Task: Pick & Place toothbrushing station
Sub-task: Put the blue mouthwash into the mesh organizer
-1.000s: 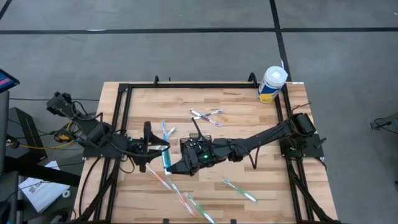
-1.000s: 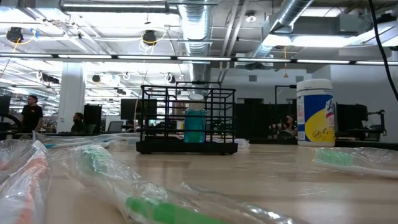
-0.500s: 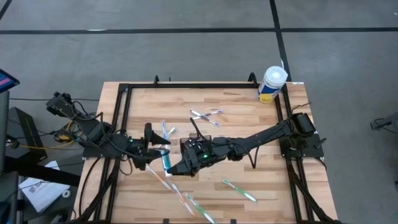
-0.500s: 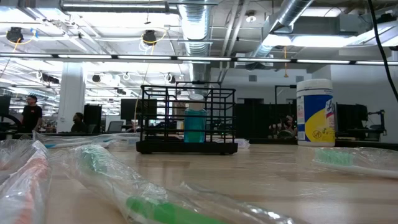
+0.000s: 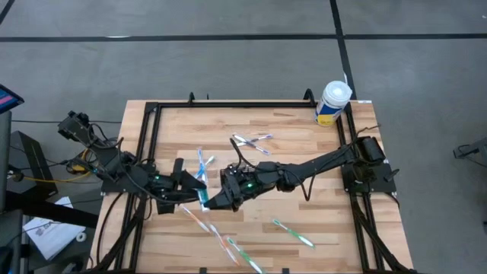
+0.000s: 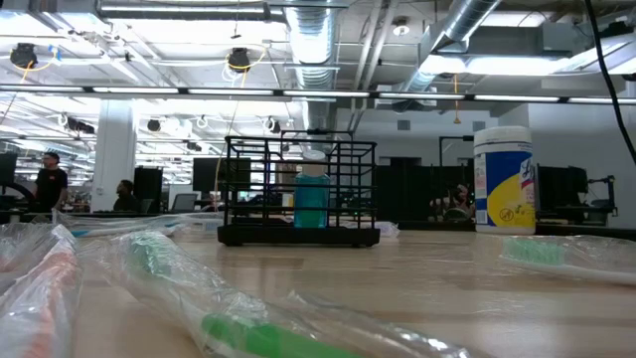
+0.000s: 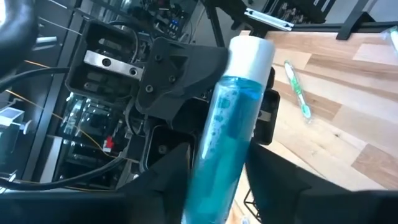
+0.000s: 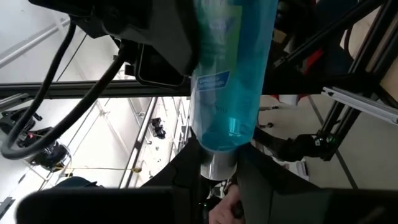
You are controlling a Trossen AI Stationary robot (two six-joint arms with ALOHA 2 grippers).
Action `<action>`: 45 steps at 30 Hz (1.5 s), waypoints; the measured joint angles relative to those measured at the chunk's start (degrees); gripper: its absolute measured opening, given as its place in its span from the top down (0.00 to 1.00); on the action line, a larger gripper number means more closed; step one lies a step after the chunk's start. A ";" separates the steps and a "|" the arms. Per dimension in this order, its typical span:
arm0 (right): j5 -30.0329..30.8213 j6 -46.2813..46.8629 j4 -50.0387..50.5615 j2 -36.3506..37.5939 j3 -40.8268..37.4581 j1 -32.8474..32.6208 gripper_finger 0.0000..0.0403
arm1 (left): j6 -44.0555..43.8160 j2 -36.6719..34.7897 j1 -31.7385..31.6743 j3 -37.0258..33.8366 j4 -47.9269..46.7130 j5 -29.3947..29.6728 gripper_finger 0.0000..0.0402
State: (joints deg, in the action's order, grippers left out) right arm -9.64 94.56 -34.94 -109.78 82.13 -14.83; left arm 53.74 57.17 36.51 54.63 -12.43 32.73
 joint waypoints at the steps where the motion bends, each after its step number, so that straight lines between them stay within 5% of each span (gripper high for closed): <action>1: -0.02 0.10 -0.12 0.00 0.00 0.00 0.84 | 0.00 0.00 0.00 0.00 -0.02 -0.04 0.70; 5: -0.68 0.66 -0.32 0.00 0.00 0.00 0.84 | 0.07 0.00 0.02 0.00 -0.01 0.53 0.84; 14: -0.74 -3.32 -3.42 0.02 -0.12 -0.10 0.86 | -0.92 -0.13 0.00 0.05 0.78 2.17 0.84; 22: -1.67 -6.64 -7.43 0.44 -0.07 0.85 0.55 | -7.73 0.09 -0.47 0.09 0.68 4.81 0.84; 29: -2.16 -11.00 -16.02 1.78 0.14 1.25 0.43 | -36.10 -0.52 -6.32 -0.07 0.27 -1.53 0.85; 35: -2.38 -16.44 -15.66 2.80 1.29 1.01 0.52 | -52.06 -3.69 -10.67 -0.04 3.29 -6.03 0.85; 40: -2.09 -25.34 -10.59 2.91 3.71 1.23 0.61 | -68.93 -7.61 -16.58 0.02 7.65 -17.96 0.85; 45: -0.94 -36.79 -3.52 3.32 6.03 3.39 0.66 | -80.49 -9.25 -19.22 0.05 9.00 -23.69 0.85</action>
State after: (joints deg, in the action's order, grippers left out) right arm -10.59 57.78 -38.46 -106.45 88.16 -11.44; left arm -26.75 47.92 17.29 54.68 -3.42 9.04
